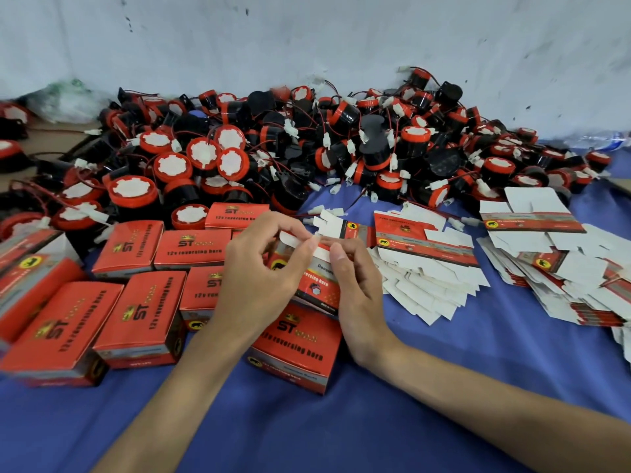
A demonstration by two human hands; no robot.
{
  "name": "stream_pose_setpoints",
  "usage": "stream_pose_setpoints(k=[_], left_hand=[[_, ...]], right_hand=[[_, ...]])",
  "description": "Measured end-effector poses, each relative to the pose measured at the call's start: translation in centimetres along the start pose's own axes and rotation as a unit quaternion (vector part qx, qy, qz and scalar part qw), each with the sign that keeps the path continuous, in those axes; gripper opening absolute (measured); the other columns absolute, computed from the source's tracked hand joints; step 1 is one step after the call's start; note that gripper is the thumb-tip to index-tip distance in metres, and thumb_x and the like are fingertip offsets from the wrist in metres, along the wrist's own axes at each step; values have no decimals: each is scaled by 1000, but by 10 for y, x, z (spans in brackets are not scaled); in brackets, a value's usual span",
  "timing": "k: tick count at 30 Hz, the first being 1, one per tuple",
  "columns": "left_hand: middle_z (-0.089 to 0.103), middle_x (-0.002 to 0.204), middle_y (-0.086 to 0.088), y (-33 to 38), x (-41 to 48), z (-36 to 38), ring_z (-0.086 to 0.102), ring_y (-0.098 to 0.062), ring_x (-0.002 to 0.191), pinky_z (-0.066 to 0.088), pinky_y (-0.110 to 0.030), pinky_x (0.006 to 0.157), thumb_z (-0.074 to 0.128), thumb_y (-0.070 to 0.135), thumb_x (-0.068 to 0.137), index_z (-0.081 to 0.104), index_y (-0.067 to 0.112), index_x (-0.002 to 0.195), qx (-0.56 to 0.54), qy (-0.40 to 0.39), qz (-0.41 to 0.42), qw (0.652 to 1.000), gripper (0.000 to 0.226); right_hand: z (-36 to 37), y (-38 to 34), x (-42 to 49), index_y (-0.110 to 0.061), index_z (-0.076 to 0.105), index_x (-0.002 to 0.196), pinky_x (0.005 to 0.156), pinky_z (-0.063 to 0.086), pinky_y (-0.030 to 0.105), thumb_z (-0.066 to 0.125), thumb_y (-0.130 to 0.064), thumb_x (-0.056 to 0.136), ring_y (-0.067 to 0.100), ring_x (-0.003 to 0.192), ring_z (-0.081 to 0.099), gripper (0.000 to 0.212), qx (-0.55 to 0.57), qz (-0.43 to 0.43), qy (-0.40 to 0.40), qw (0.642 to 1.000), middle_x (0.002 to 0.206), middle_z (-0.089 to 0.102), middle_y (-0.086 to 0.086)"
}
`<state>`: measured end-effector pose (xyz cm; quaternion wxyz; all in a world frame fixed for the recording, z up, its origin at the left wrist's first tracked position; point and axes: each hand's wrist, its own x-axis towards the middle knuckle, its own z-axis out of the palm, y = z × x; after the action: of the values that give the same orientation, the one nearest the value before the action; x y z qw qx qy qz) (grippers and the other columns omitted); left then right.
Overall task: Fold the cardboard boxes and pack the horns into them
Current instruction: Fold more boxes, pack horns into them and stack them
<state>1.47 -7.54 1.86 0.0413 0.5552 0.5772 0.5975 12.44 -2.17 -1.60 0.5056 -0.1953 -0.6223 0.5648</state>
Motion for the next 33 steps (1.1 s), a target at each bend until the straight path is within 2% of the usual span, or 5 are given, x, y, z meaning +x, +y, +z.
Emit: stream_pose_setpoints(k=[5,13,20,25,33], left_hand=[[62,86,-2,-3,0,0,60,-14,84,46,-22,80,66,24,87,65,6,80,107,21,121,987,19],[58,75,-3,-5,-1,-1,56,-16,71,44,-23,64,61,19,91,55,4,63,114,52,141,982,33],[62,88,0,-4,-2,-5,62,-17,82,50,-35,74,57,34,86,53,15,86,12,-25,45,999,19],[63,100,8,-4,-2,-7,63,-10,92,52,-29,77,51,45,79,53,22,110,-27,-73,-40,996,39],[65,77,6,-4,3,-9,62,-5,67,46,-14,61,56,28,81,60,17,90,-88,-95,-105,986,15]], right_hand=[[1,2,-1,-16,57,93,71,44,12,40,-13,99,-3,76,55,19,-47,-47,5,998,84,61,-18],[3,-2,-1,-24,56,87,80,42,14,41,-23,95,0,90,59,17,-52,-77,-2,996,94,63,-19],[2,-1,-3,-17,57,94,76,50,23,40,-21,98,8,85,60,19,-17,-27,-5,999,90,64,-14],[0,-3,-4,-23,59,99,80,50,30,45,-28,95,19,93,59,15,43,-11,-16,999,99,62,-2],[-1,-1,-4,-17,58,100,75,50,23,42,-18,94,9,87,59,16,28,-5,-4,1000,92,63,-15]])
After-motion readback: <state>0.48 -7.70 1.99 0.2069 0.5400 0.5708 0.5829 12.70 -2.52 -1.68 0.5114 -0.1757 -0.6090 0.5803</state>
